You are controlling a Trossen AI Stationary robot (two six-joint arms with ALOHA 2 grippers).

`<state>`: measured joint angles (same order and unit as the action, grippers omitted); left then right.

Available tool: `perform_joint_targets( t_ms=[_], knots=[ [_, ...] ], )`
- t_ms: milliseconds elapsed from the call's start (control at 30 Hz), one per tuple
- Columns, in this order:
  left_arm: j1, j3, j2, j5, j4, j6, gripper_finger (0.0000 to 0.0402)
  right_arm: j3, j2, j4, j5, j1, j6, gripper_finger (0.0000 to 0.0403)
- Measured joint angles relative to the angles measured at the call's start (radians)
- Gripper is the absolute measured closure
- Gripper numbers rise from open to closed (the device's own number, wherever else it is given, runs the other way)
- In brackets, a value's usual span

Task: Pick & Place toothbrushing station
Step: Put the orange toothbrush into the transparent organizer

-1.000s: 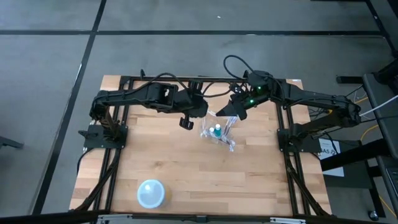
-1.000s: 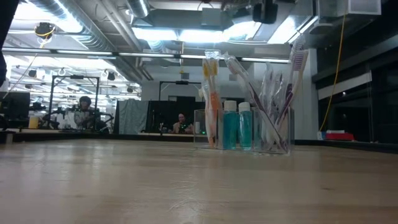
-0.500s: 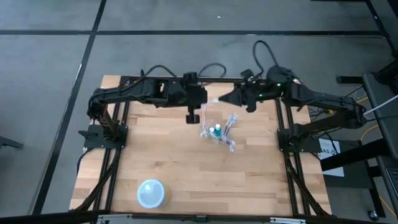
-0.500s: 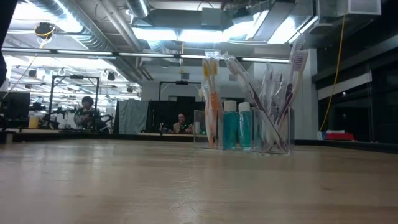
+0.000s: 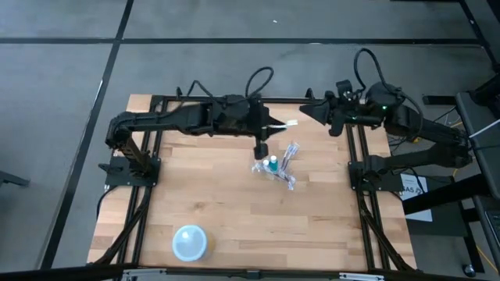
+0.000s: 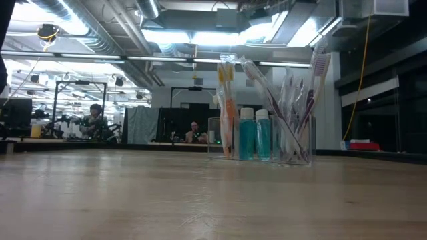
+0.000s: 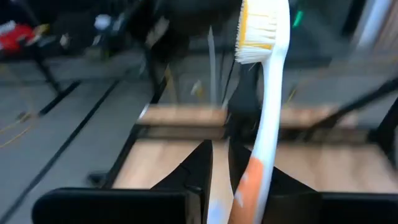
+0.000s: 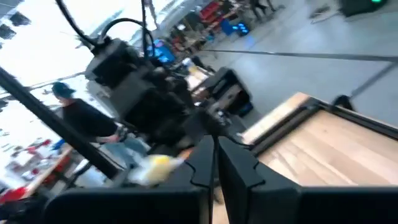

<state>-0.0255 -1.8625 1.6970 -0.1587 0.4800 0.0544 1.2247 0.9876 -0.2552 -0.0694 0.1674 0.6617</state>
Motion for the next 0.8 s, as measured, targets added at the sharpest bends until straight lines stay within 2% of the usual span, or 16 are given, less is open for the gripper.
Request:
perform_joint_targets(
  t_ms=[200,367,500,600,700,800],
  knots=[
    [0.003,0.275,-0.055,0.085,-0.535,-0.136,0.0358,0.0,-0.063,-0.207,0.127,-0.023,-0.001,0.0374],
    [-0.039,0.606,-0.097,0.112,-1.117,-0.315,0.0358,-0.001,-0.103,-0.284,0.207,-0.076,0.013,0.0374],
    [-0.035,0.819,-0.063,0.098,-1.561,-0.39,0.0358,-0.001,-0.122,-0.309,0.25,-0.113,0.039,0.0373],
    [-0.012,0.907,-0.004,0.083,-1.809,-0.374,0.0358,-0.001,-0.126,-0.328,0.268,-0.133,0.063,0.0373],
    [-0.003,0.943,0.092,0.05,-2.022,-0.366,0.0358,-0.001,-0.125,-0.343,0.271,-0.14,0.067,0.0373],
    [-0.011,0.947,0.191,0.013,-2.035,-0.387,0.0358,-0.001,-0.119,-0.343,0.25,-0.147,0.068,0.0373]
  ],
)
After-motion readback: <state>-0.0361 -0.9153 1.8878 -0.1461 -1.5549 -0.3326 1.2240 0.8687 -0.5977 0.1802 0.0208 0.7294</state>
